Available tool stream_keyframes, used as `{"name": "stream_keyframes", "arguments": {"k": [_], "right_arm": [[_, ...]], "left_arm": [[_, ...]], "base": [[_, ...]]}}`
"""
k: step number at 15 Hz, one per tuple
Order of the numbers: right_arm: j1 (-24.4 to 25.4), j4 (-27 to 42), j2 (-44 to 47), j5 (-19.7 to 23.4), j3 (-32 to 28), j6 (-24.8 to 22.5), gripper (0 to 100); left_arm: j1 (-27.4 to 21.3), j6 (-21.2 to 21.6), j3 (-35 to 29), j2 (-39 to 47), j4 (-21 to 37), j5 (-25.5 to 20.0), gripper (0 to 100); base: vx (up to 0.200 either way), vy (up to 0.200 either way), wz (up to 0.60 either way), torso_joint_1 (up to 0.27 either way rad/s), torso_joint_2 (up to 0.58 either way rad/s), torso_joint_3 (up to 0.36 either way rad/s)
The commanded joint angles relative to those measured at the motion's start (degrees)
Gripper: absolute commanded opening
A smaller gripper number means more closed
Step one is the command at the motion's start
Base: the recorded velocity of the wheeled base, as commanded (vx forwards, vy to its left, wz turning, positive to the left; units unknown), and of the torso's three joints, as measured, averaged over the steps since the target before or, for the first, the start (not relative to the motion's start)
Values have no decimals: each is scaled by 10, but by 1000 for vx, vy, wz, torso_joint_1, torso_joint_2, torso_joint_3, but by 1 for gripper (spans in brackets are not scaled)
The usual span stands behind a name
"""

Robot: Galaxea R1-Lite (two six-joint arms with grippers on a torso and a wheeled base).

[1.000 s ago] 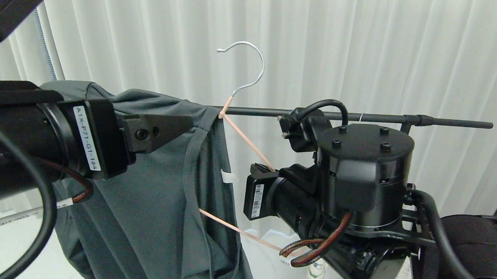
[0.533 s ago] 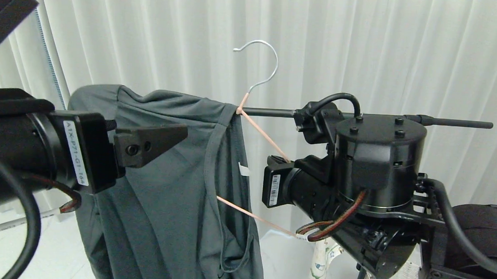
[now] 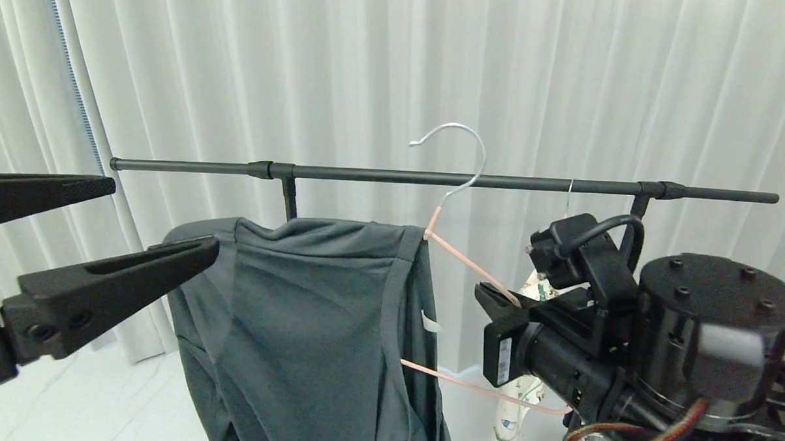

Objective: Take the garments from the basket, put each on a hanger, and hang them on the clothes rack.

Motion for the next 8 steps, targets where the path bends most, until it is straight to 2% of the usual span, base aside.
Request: {"name": "stream_keyframes", "arguments": {"k": [1,5,8], "right_arm": [[2,-17,-33,1,41,-15,0],[26,-35,-86,3,107,-47,0],[60,-35,-112,3,147,-54,0]], "left_arm": [[1,1,4,-18,6,-11,100],[3,1,14,-19,78,-163,100],[6,3,23,-9,79,-246,100]], "base": [[0,0,0,0,0,0],[0,0,0,0,0,0],[0,0,0,0,0,0]]}}
